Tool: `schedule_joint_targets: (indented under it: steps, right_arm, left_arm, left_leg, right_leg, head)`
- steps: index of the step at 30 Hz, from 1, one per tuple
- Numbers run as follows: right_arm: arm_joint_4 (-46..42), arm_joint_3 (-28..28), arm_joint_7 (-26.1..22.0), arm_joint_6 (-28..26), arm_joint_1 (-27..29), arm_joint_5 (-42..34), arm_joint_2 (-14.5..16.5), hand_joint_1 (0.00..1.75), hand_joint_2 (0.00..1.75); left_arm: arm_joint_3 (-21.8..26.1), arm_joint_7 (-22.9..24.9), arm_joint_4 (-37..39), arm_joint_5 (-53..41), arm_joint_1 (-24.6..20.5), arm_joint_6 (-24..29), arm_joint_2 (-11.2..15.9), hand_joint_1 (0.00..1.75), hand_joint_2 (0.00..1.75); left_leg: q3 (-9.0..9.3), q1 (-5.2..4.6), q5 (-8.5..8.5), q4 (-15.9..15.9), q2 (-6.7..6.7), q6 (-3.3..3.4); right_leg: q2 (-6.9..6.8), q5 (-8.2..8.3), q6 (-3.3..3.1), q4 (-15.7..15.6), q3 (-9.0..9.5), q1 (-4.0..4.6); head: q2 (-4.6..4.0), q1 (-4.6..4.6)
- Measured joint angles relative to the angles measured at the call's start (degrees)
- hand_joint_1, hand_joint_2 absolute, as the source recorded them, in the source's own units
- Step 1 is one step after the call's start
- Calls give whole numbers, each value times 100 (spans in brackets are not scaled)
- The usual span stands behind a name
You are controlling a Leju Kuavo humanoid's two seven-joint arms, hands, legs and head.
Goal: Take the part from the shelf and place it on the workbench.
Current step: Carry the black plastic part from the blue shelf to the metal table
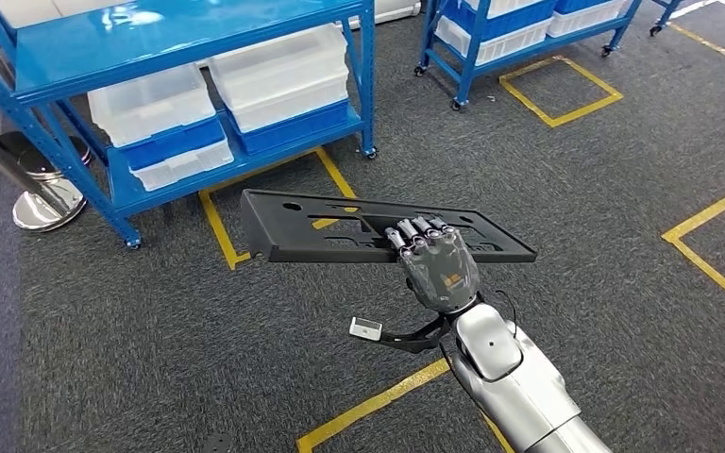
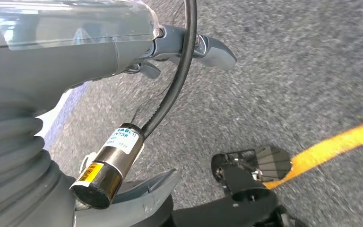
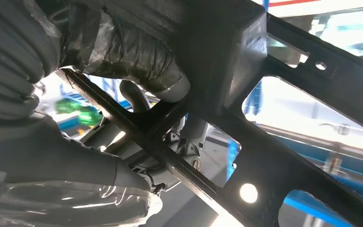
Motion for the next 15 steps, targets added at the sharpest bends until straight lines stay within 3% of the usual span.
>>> schedule_joint_targets:
  steps: [3,4,5,6,7,9,11,12,13,14,15]
  right_arm:
    - [-26,0,72,0,3,4,-1,175,175]
    - [-31,0,97,0,9,4,-2,175,175]
    - [-34,0,120,0,17,5,-5,175,175]
    - [-36,0,144,0,22,5,-9,175,175]
    - [-40,0,166,0,24,5,-13,175,175]
    - [-55,0,196,0,18,6,-16,175,175]
    - [-75,0,209,0,11,7,-17,175,175]
    - [-83,0,211,0,14,7,-19,175,175]
    - [-91,0,212,0,21,7,-26,175,175]
    - [-98,0,214,0,29,7,-35,175,175]
    - [-104,0,216,0,28,7,-45,175,175]
  left_arm:
    - [-1,-5,1,-3,17,2,-1,0,175]
    - [-1,-4,1,-4,27,1,-1,0,175]
    - [-1,-1,1,-4,35,1,-1,0,175]
    - [-1,2,1,-5,38,0,-1,0,175]
    - [-1,3,1,-6,37,0,-1,0,175]
    - [1,6,1,-8,39,1,4,0,175]
    - [1,9,2,-8,36,1,13,0,175]
    - [1,11,3,-8,33,2,16,0,175]
    - [0,12,3,-8,26,1,12,0,175]
    - [1,13,3,-9,21,2,10,0,175]
    - [1,13,3,-11,19,2,8,0,175]
  left_leg:
    - [-408,21,-537,959,-421,-10]
    - [-556,20,-644,1276,-474,-4]
    - [-636,20,-644,1434,-498,8]
    - [-612,20,-529,1366,-514,25]
    - [-498,20,-332,1103,-548,47]
    - [-198,28,13,402,-818,100]
    - [-57,26,93,41,-1061,119]
    - [-47,20,86,8,-1075,125]
    - [-34,24,105,-31,-1002,140]
    - [-25,31,137,-69,-922,169]
    - [-13,39,171,-109,-837,205]
  right_leg:
    - [205,41,-83,-8,-31,4]
    - [289,49,-94,-3,-43,15]
    - [376,55,-99,5,-53,25]
    - [463,59,-101,19,-59,32]
    - [550,61,-99,36,-63,35]
    - [702,64,-77,80,-89,32]
    - [847,98,1,106,-166,3]
    - [926,130,57,96,-201,-13]
    - [993,162,108,76,-228,-25]
    - [928,167,145,76,-246,-18]
    - [777,119,174,140,-286,-3]
  head:
    - [0,-1]
    - [0,0]
    - [0,0]
    - [0,1]
    - [0,1]
    - [0,3]
    - [0,3]
    - [0,2]
    - [0,1]
    - [0,5]
    - [0,17]
